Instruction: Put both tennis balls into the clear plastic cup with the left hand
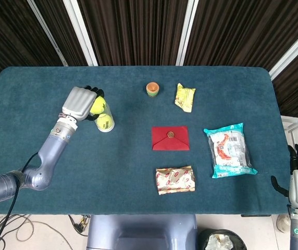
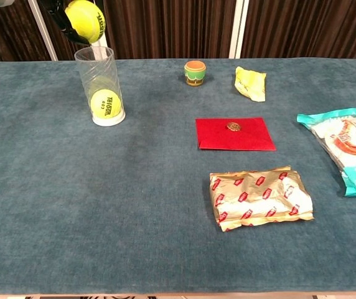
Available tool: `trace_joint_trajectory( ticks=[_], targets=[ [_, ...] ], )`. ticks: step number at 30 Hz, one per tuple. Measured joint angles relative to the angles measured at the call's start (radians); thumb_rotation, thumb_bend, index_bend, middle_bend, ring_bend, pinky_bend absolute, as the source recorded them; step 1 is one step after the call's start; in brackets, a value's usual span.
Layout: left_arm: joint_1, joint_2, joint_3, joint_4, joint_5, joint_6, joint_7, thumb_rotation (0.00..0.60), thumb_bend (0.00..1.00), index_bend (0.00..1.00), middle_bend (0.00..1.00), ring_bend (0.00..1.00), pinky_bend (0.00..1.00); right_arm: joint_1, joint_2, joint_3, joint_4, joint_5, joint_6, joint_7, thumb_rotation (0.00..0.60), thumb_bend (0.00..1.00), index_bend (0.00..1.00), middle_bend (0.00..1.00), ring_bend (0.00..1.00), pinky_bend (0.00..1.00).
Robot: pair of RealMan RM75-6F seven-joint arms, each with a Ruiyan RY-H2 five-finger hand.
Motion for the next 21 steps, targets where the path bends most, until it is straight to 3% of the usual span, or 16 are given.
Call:
trace_joint_trajectory(
  ticks=[8,12,21],
  targets=[
    [-0.029,0.014,0.009,-0.032,-0.09,-0.01,0.074,0.6,0.01,0.26,0.17,0.14,0.34,-0.004,0.006,0.005,-0.005,-0.001,0.008,0.012,0.6,0.34,0.0,0.0,0.03,0.09],
    [-0.04,0.02,0.005,-0.052,-0.116,0.009,0.094,0.6,0.01,0.25,0.17,0.14,0.33,-0.006,0.007,0.005,-0.006,-0.003,0.011,0.014,0.6,0.34,0.0,0.0,0.03,0.09],
    [0.01,0.075,-0.008,-0.202,-0.029,0.149,0.07,0.6,0.01,0.23,0.12,0.12,0.28,-0.007,0.016,0.005,-0.01,-0.002,0.005,0.027,0.6,0.34,0.0,0.0,0.03,0.09]
  ],
)
